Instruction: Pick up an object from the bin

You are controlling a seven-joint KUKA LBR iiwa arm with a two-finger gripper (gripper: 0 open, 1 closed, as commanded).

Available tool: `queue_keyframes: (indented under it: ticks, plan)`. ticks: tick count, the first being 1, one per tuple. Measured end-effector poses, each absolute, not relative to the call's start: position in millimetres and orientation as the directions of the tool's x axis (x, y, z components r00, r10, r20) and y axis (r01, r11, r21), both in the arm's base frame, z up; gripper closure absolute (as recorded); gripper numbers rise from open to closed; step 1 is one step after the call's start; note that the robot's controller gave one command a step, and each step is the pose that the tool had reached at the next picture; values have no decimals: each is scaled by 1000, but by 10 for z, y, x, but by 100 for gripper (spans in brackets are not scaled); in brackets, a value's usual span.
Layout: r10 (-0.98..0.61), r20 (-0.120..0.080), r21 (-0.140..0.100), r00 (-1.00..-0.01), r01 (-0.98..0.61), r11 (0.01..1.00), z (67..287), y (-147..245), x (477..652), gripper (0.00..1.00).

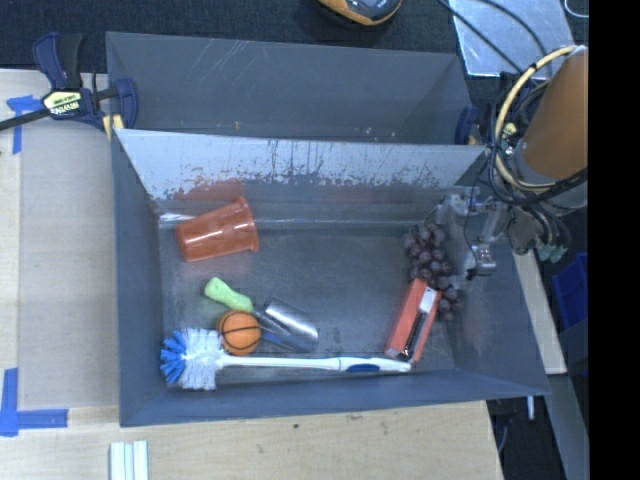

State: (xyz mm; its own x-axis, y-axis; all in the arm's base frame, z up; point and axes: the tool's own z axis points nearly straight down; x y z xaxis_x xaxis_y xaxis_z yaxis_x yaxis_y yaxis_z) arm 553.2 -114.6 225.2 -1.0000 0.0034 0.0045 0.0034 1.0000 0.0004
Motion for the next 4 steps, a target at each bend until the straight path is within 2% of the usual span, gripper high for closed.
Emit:
queue_keyframes:
  ticks: [1,2,3,4]
  plan:
    - [0,-4,-1,-1000,0,1000,2299,-1140,5549,0]
    - [-473,-3,-3,-881,-473,881,1149,-1234,5520,0]
    - [-554,-5,-4,-833,-554,833,1557,-1242,5516,0]
    - [-761,-1,-1,-648,-761,648,1131,-1408,5464,0]
